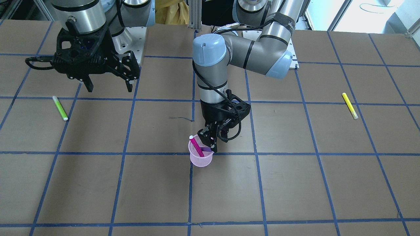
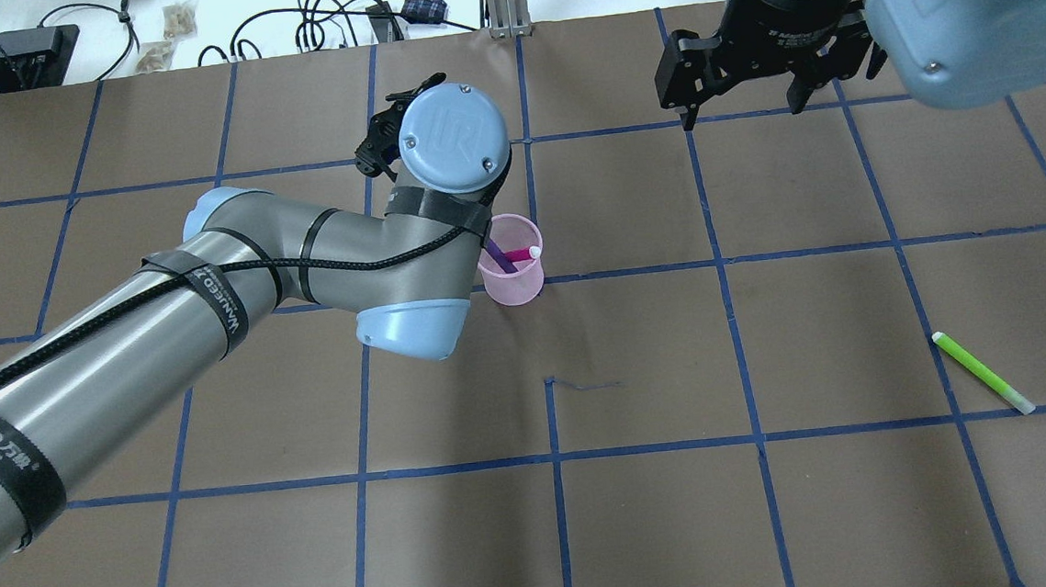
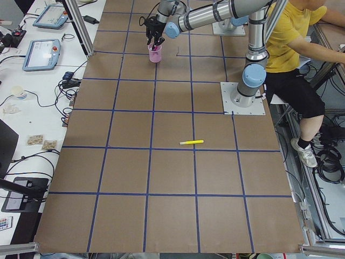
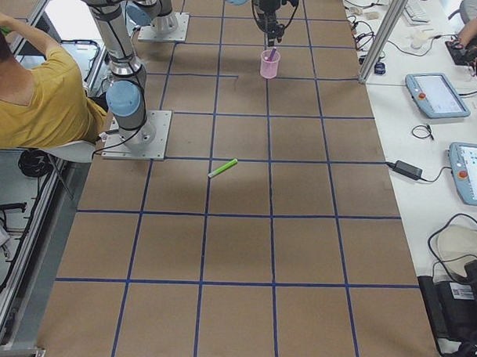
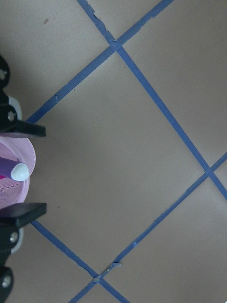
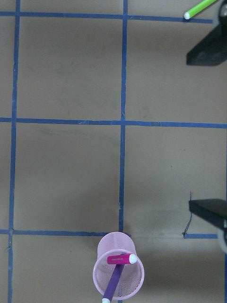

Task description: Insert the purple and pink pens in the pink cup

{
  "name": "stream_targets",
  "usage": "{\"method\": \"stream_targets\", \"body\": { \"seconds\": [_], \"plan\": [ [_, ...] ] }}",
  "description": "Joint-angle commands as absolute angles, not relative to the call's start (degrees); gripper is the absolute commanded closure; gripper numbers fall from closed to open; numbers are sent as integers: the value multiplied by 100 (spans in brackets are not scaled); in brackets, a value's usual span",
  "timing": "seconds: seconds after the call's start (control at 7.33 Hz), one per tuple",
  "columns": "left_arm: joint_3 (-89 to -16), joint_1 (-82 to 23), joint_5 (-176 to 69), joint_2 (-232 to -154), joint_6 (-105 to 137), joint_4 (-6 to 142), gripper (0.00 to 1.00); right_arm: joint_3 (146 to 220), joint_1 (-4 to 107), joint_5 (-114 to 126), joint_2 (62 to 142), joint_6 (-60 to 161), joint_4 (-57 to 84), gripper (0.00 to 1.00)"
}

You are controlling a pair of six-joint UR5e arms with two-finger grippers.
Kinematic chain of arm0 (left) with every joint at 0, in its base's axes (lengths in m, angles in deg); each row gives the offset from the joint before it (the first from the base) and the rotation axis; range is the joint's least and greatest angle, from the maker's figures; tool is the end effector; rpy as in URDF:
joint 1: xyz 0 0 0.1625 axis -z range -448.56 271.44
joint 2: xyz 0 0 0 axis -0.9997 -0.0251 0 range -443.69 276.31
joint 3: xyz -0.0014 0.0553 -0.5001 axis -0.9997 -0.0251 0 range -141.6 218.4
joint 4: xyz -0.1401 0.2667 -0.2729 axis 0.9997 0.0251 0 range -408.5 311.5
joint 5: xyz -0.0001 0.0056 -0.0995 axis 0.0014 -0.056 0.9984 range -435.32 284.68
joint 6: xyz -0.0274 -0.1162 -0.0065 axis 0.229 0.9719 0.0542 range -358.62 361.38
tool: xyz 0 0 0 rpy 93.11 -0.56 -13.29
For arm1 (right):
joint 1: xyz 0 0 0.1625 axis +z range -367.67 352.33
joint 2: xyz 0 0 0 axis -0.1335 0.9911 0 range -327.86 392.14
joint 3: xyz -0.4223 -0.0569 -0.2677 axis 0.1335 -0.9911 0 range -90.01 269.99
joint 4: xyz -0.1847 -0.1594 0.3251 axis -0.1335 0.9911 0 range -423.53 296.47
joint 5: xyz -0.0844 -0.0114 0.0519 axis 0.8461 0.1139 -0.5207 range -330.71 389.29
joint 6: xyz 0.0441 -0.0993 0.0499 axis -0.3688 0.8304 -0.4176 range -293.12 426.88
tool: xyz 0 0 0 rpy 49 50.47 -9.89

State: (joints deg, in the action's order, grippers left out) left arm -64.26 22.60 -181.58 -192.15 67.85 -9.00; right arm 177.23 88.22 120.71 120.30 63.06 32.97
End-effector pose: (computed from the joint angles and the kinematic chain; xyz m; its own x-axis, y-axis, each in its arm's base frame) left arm -0.3170 -0.5423 0.3661 -0.6830 -0.7029 0.1988 -0.7157 0.5895 -0.3746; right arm 0.1825 -0.4983 0.5660 -0.9993 -0.0334 0.0161 -0.0352 0.9908 -0.1304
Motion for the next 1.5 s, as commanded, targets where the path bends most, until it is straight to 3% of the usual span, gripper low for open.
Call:
{"method": "stream_targets", "body": {
  "seconds": [0.0,0.14,0.55,0.82,0.95,1.36],
  "plan": [
    [-6251,1774,-18036,-18926,5691,-512,9,17726,8822,12069,12030,6301,3297,0],
    [-6259,1387,-17696,-18707,4979,-404,0,17718,8822,12069,12030,6310,3297,0],
    [-5788,-299,-16202,-17916,2363,1923,0,17718,8822,12069,12030,6301,3297,0],
    [-4901,-392,-16269,-17520,558,4156,0,17727,8822,12078,12030,6301,3297,0],
    [-4792,-340,-16356,-17362,-163,4646,0,17727,8822,12078,12030,6301,3289,0],
    [-4818,-339,-16365,-17341,-1154,4607,0,17727,8822,12078,12030,6301,3297,0]
  ]
}}
